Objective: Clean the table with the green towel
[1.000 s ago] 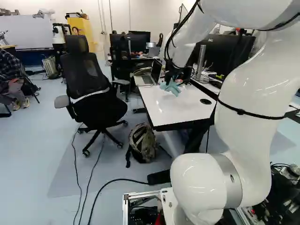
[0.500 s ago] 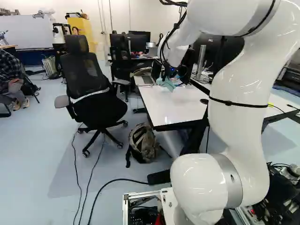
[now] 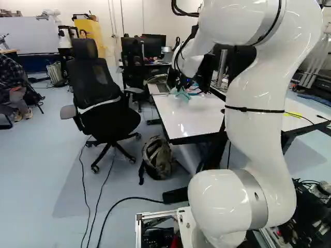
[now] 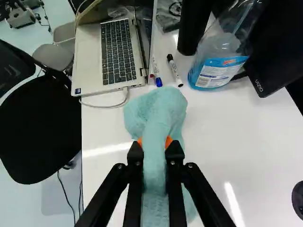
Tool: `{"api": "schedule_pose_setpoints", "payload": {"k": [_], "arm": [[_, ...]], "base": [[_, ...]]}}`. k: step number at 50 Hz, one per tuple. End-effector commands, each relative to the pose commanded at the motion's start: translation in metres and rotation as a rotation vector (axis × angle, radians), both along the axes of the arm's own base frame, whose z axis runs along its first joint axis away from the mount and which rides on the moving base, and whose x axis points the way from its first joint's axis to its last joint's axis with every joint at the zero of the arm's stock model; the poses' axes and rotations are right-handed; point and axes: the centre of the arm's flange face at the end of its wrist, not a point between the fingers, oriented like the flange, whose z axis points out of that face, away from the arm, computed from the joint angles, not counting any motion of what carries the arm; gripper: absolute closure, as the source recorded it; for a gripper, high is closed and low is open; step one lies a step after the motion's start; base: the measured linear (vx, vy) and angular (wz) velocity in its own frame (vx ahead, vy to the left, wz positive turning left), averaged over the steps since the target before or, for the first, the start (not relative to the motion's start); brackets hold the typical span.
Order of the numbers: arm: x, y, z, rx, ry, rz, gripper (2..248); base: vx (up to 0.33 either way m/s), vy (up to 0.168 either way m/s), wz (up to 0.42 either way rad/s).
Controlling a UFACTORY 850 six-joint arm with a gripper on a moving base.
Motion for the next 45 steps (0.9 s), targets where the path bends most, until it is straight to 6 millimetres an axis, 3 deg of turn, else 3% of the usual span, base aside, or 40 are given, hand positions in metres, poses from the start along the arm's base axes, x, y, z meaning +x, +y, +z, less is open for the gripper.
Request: {"api": "schedule_pose_setpoints", "payload": {"k": [37,45], "arm": [[0.021,-0.002,-0.045,-0.002,0.006,-0.002,197],[0.021,-0.002,-0.045,-0.002,0.006,-0.002,197]], "base": [[0.0,0.0,0.0],[0.0,0.0,0.0]]}}
